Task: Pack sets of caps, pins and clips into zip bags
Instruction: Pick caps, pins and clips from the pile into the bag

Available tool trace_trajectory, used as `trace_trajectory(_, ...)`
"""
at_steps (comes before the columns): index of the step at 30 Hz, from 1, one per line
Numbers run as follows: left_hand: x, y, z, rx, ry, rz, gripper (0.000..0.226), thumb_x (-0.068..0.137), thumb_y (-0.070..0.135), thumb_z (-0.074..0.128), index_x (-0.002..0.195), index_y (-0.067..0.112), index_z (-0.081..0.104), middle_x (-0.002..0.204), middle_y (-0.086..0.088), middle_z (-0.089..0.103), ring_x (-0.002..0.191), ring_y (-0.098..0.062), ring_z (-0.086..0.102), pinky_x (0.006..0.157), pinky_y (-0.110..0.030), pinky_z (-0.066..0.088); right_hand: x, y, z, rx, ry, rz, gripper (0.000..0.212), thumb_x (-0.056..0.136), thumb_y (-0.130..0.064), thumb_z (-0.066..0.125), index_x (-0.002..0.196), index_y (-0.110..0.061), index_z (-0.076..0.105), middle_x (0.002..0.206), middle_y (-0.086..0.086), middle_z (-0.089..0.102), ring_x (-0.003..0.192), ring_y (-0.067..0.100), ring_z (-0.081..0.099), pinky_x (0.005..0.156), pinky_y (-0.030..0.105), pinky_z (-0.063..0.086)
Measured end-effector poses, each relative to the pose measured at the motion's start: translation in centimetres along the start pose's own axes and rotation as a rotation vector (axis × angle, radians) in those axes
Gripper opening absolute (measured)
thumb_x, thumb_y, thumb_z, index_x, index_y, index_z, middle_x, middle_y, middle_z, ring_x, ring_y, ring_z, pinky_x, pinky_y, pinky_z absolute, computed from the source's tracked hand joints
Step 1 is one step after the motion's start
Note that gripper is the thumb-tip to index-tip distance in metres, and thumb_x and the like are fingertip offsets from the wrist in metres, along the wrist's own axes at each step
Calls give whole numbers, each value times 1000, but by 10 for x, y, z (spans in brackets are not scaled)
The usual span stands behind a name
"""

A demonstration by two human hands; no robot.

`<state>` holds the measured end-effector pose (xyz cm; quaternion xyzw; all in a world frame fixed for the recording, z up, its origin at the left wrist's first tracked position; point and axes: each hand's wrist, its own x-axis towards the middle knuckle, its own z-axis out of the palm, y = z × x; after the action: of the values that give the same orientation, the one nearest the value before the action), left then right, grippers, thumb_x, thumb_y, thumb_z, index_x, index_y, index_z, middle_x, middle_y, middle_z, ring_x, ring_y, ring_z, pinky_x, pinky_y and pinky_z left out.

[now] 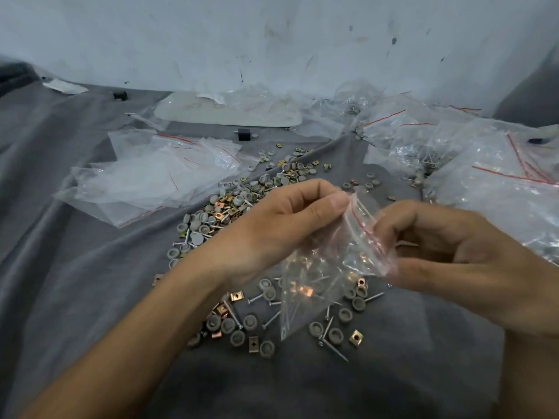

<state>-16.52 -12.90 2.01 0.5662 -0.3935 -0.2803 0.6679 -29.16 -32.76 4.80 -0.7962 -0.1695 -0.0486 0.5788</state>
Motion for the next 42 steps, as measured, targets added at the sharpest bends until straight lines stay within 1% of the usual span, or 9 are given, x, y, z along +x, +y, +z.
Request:
trace_trajectory(4,-2,-6,11,205,29,53,26,99,40,46,88,18,54,63,5,56,49,-10,48,44,-20,39,-3,0,-3,-4,-1,-18,20,88,-40,77,96,-23,70,105,8,70,97,30,68,80,35,56)
trace_trajectory(7,-1,-6,10,239,45,63,30,102,40,39,93,15,53,69,10,63,59,-5,55,55,-19,47,-3,1,-3,73,118,-57,21,88,-42,77,97,-24,70,119,7,71,108,27,69,92,39,55)
trace_trajectory(13,-1,-25,-29,649,269,12,10,101,32,58,100,27,66,79,8,66,66,-13,57,60,-35,47,-11,2,-19,82,434,-124,34,79,-47,83,104,-30,69,103,-1,75,88,24,71,83,40,58)
trace_trajectory(18,-12,-48,-39,1206,141,-122,11,99,40,58,102,33,66,81,19,59,77,-1,56,68,-29,45,-10,10,-29,182,566,-114,58,73,-47,88,124,-33,63,94,-2,73,82,15,68,79,32,59)
trace_trajectory(22,-15,-54,-34,1394,84,-162,29,97,57,51,96,31,64,91,14,60,86,-10,56,78,-34,51,-9,19,-28,264,603,-60,60,70,-41,89,124,-30,65,82,-4,72,73,11,68,74,26,59)
trace_trajectory(29,-14,-57,-29,1311,176,-242,11,94,36,55,85,31,59,83,16,59,77,-6,56,70,-32,51,-7,27,-21,287,585,31,61,66,-38,89,122,-26,66,84,-3,73,73,10,67,71,24,57)
trace_trajectory(34,-15,-53,-41,1377,451,-119,7,99,23,56,105,22,60,102,7,59,95,-15,56,80,-34,48,-8,33,-17,273,565,80,58,65,-33,87,119,-26,67,89,1,74,76,12,68,72,25,58)
trace_trajectory(37,-16,-48,-44,1302,557,-77,7,96,36,64,95,29,63,88,11,65,84,-14,61,69,-33,45,-7,36,-16,249,562,106,54,65,-28,83,116,-25,67,88,1,75,76,12,68,70,23,57)
trace_trajectory(42,-13,-57,-36,1440,342,-81,32,98,48,54,106,22,72,100,2,66,100,-20,56,83,-33,40,-4,37,-14,237,569,110,53,64,-28,82,114,-26,67,87,1,75,77,12,69,68,23,57)
